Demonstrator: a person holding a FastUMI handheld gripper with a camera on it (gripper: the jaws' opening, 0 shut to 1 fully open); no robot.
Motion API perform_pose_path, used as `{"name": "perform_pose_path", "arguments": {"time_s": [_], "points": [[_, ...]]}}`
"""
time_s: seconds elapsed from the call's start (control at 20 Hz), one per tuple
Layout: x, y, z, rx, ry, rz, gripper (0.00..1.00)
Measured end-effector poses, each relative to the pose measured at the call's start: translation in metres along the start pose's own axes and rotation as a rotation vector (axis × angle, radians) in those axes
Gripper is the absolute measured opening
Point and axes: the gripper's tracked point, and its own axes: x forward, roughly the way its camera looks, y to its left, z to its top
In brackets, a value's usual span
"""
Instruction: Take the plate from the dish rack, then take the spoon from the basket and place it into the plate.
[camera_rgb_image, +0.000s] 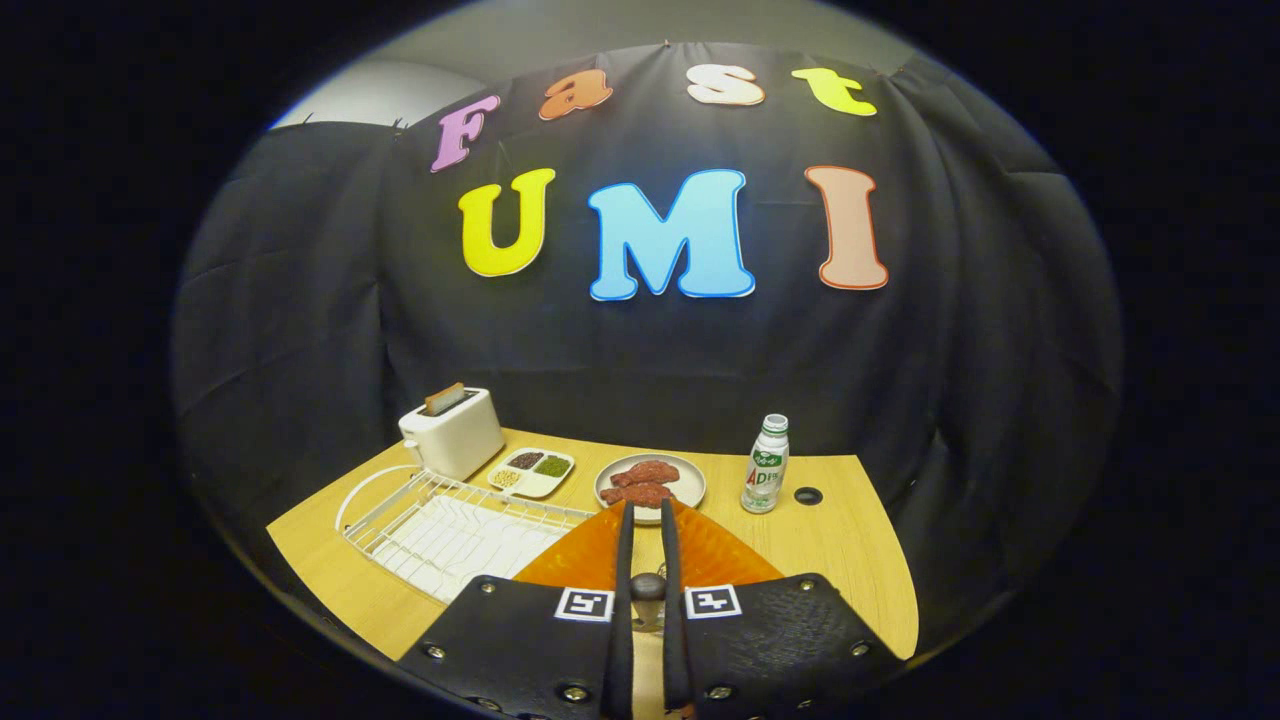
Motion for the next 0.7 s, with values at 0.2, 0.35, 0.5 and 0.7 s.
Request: {"name": "perform_pose_path", "arguments": {"time_s": [0.2, 0.35, 0.5, 0.7], "points": [[-0.020, 0.036, -0.021, -0.009, 0.029, 0.059, 0.12], [-0.026, 0.063, -0.041, -0.017, 0.059, 0.100, 0.12], [-0.025, 0.091, -0.063, -0.013, 0.087, 0.147, 0.12], [-0.014, 0.125, -0.091, 0.007, 0.132, 0.210, 0.12]]}}
